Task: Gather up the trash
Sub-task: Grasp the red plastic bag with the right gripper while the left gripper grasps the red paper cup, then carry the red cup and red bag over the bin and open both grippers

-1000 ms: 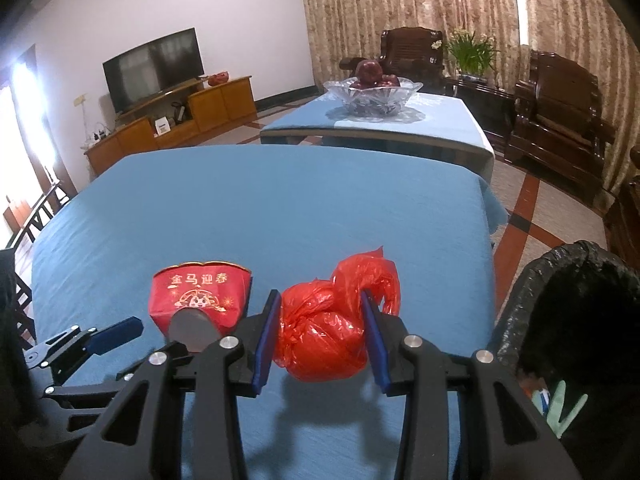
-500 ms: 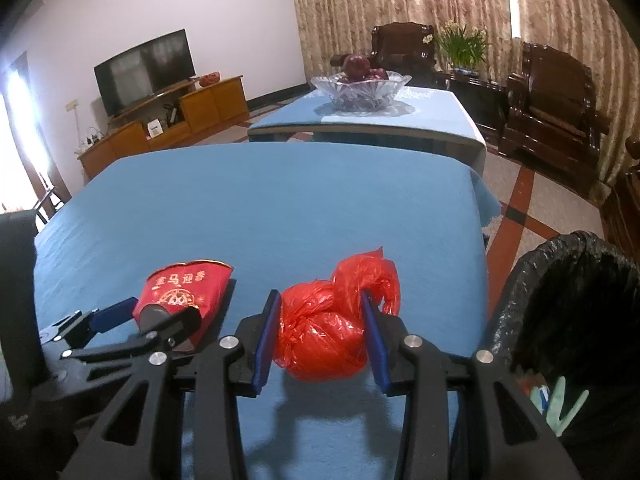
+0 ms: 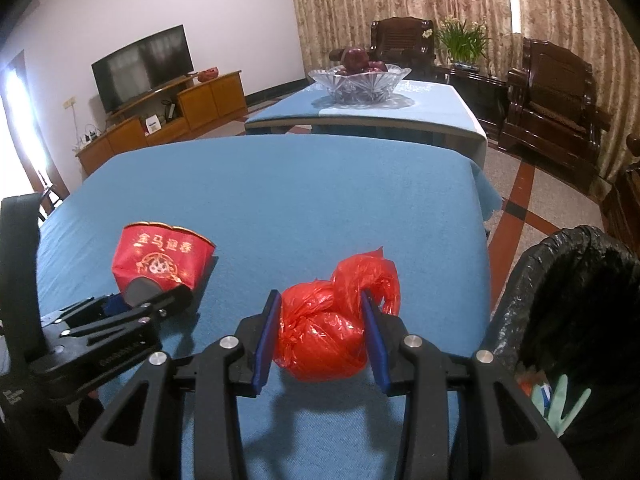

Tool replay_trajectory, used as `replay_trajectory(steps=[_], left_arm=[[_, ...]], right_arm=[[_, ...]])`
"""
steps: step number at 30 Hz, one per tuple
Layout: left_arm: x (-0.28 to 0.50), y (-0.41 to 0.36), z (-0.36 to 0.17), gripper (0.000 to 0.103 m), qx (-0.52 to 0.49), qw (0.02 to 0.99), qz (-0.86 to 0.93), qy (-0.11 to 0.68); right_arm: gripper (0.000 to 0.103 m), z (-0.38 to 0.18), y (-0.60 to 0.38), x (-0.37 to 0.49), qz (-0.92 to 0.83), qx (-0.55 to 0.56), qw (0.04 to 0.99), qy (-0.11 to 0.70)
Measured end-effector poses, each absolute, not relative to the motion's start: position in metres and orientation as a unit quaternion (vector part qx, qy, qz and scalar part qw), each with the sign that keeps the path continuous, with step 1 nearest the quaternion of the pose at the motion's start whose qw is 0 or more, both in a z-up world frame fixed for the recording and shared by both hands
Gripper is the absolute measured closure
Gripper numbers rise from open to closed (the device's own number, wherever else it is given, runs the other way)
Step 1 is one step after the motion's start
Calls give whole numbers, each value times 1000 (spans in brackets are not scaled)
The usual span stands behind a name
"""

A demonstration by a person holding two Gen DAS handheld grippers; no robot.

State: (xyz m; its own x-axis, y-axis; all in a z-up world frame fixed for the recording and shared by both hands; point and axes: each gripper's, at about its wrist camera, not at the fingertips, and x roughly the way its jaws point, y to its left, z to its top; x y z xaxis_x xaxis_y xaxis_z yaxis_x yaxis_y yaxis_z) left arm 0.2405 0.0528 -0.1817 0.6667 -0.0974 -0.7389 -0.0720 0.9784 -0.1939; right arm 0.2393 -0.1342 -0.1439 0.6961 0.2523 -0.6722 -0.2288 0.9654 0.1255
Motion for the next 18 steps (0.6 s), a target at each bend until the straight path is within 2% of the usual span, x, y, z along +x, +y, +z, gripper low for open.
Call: replay_trajectory(steps=[18], left_arm=[[207,36,-121,53,-58,931,-25,359]], right_arm=[[63,-93,-150,213,135,17,940,314]])
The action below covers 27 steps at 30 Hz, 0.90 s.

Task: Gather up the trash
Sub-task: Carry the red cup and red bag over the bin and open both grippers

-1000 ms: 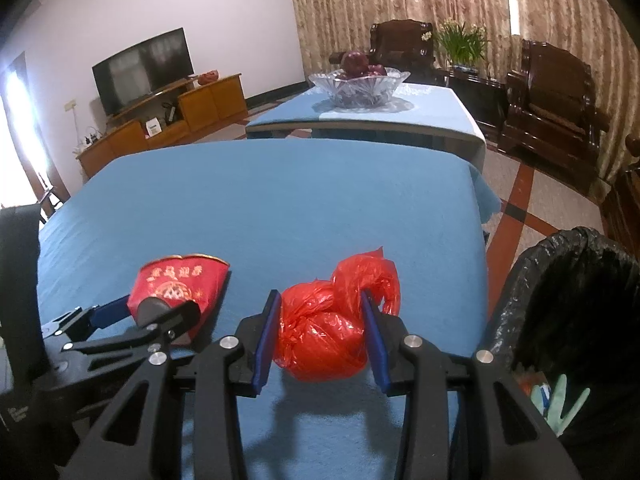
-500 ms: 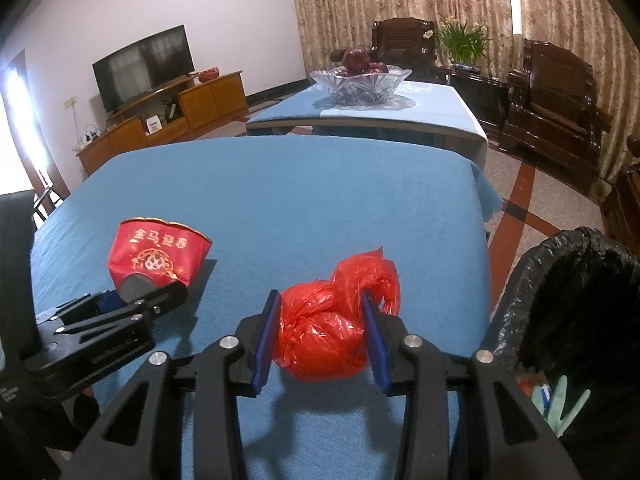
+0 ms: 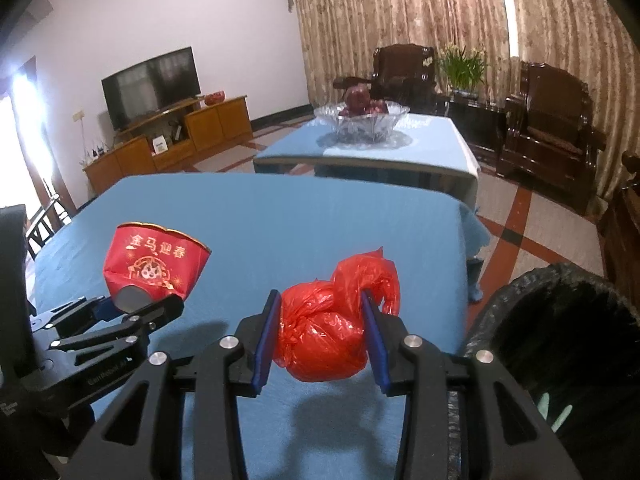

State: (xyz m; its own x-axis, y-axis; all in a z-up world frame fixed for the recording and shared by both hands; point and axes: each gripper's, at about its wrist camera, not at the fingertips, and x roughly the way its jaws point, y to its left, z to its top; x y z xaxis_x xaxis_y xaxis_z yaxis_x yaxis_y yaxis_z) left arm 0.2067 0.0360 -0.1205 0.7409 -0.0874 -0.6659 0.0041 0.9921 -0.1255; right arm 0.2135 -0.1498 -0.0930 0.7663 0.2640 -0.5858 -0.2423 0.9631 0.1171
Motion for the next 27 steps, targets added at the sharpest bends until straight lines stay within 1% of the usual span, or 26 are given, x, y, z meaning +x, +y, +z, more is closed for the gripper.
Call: replay_trajectory(steps=[15,27], left_arm=[[181,-9,-69,53,-44,944,-69,318],[170,-85,-51,53,-20,943,-141,300]], right_arm=[[63,-41,-189,160,111,21,957,268],[63,-17,-257,126,42,31,969,243]])
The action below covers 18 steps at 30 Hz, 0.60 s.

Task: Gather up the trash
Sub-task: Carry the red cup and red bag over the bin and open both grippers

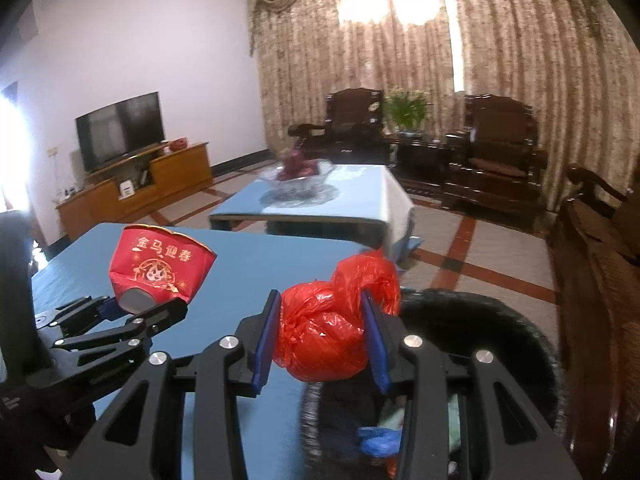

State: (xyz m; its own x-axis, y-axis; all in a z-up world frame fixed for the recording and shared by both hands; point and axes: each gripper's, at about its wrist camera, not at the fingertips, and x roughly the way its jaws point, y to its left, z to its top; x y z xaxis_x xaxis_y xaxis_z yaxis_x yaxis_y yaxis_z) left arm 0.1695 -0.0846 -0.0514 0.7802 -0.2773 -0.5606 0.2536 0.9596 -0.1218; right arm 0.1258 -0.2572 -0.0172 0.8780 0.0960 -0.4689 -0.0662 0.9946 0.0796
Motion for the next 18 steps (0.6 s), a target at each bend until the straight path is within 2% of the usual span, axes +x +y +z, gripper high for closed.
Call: replay_trajectory(steps=[18], left_arm=[[172,-213,-57,53,15,921,-255,293]], right_arm=[[63,-24,-364,98,-71,43,966,247]])
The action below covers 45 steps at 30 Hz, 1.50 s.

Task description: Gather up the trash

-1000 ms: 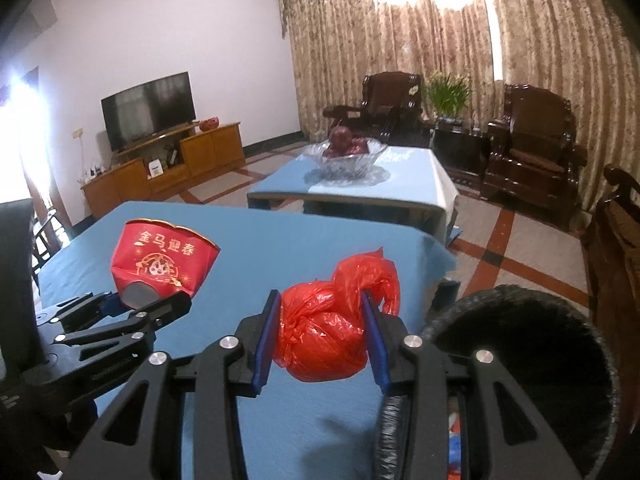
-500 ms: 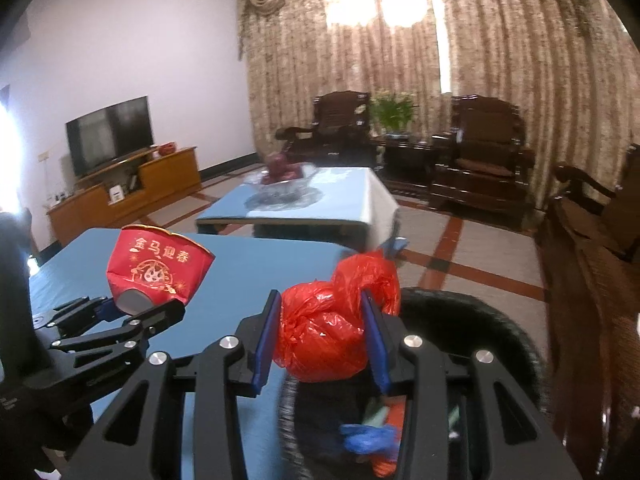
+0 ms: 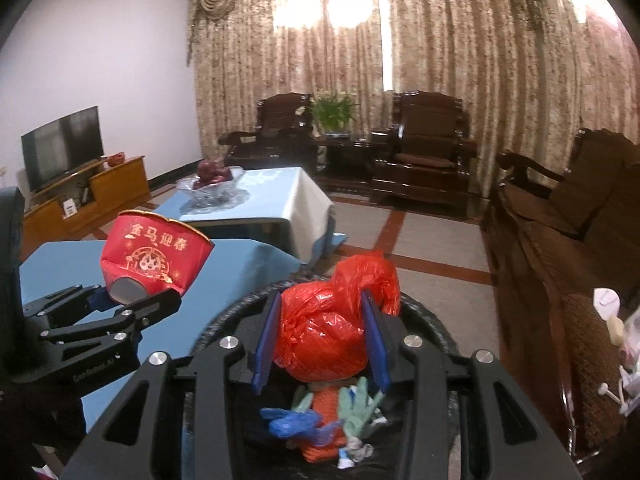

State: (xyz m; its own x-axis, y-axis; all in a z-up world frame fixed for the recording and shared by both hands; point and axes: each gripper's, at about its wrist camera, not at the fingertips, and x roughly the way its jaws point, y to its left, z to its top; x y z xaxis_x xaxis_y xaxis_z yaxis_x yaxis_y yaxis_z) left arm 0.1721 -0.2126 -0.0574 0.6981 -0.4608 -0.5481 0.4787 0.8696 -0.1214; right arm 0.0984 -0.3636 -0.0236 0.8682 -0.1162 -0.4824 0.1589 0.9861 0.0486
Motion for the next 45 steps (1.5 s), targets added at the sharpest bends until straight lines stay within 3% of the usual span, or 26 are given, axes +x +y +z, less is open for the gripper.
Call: replay_trajectory(steps=[10,14,17,19,21,23,32,45], left_arm=[[185,-251,-87,53,37,907,-276,316],[197,-262,-102,48,40,894,-289,340],[202,-262,-109,30,40,889,-297,346],[203,-257,-110,24,36,888,-302,344],[204,-251,-110,16,33,889,-302,344],[204,-244,-108,14,30,890,-300,342],[196,-190,-74,9,17,911,-251,326],[145,-128,-16,7,21,932,-196,303]], right_arm=[[63,-57,-393,107,-99,53,954,279],[57,-76,-406,115,-106,62,946,298],[46,-85,-414,121,-109,66,942,309],[26,-88,-418,120,-112,71,942,310],[12,-90,-419,119,-116,75,942,306],[6,-89,-420,116,-118,80,943,302],[6,-67,-408,103,-102,102,946,291],[6,7,-352,65,-43,75,964,250]])
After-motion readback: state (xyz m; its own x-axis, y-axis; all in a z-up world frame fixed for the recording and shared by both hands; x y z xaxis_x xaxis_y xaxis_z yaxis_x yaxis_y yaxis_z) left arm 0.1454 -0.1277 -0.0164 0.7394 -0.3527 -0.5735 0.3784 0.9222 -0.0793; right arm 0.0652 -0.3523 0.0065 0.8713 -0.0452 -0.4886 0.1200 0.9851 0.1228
